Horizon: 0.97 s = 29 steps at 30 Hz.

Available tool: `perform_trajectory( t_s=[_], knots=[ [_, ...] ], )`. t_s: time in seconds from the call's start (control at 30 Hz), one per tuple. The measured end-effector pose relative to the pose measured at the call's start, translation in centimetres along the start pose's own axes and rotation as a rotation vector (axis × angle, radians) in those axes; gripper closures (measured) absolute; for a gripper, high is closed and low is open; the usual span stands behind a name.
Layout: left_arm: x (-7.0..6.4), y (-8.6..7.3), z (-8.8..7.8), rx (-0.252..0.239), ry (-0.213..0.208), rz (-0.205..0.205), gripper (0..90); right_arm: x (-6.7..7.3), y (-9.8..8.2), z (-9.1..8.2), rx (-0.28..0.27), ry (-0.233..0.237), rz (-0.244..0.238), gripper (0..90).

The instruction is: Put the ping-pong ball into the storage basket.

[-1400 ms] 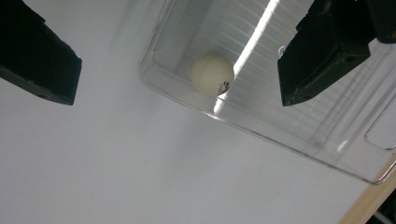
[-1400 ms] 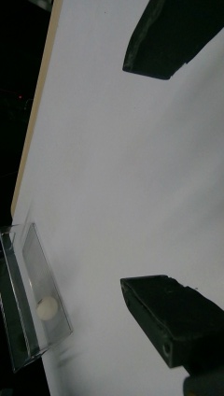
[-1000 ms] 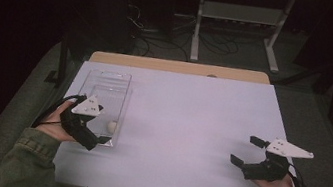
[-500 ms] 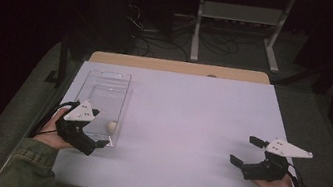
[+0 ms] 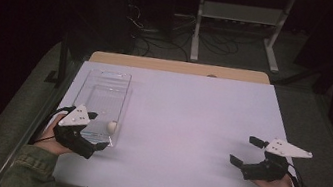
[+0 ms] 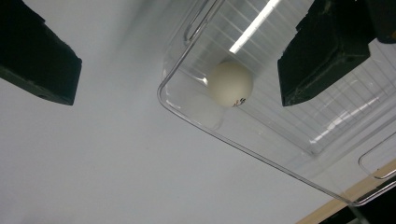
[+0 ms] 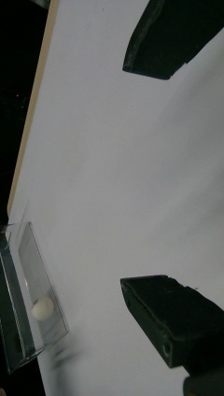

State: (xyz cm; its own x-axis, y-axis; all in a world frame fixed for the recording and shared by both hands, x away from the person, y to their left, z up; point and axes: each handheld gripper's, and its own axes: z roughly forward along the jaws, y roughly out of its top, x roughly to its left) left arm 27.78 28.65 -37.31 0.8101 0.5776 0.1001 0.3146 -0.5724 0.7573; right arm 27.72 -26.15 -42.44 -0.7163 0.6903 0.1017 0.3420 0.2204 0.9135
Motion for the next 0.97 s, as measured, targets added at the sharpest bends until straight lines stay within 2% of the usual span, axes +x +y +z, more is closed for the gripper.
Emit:
perform_trajectory(
  t_s=[0.27,0.63,0.97],
  knots=[
    [-0.1,-0.8,0.4,-0.023,0.024,-0.026,0.0,0.1,0.0,0.0,0.0,0.004,-0.002,0.0],
    [0.4,-2.3,-0.3,-0.124,0.085,-0.122,0.0,0.0,-0.1,0.1,0.002,0.009,0.001,0.0],
    [0.3,-2.4,-0.6,-0.126,0.089,-0.109,0.0,0.0,-0.1,0.1,0.007,0.006,0.002,0.0]
  ],
)
